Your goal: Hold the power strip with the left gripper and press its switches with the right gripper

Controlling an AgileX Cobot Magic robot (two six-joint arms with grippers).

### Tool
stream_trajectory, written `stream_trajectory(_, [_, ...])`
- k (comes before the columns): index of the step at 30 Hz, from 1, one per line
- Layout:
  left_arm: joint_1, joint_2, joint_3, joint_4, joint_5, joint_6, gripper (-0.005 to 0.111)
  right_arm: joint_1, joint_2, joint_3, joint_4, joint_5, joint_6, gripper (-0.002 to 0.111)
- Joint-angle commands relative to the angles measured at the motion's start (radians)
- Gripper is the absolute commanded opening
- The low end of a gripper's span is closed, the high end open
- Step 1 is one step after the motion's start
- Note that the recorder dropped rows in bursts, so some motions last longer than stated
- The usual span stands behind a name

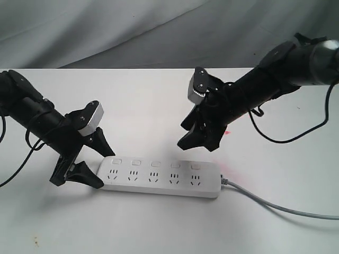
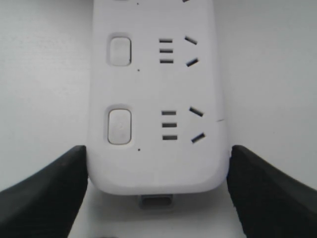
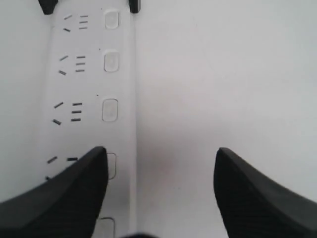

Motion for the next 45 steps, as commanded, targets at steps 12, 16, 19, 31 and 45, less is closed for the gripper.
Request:
stream_trajectory(12, [-0.005,0.003,-0.004,0.004,0.007,0.006,0.002,-0.028,-0.011,0.132,0.006,-0.129,-0.026,0.058])
stream_trajectory(16, [-0.005,0.003,-0.004,0.004,0.007,0.006,0.002,-0.028,0.000,0.132,-0.009,-0.123,-0.026,0.058])
stream_trajectory(19, [-0.005,0.003,-0.004,0.004,0.007,0.006,0.002,-0.028,0.009,0.132,-0.018,-0.123,-0.021,0.058])
stream_trajectory(31, [-0.005,0.003,-0.004,0.004,0.007,0.006,0.002,-0.028,0.023,0.162,-0.072,-0.175,-0.017,0.058])
stream_trajectory(45, [-0.005,0.003,-0.004,0.004,0.007,0.006,0.002,-0.026,0.022,0.171,-0.061,-0.201,0.029,0.058])
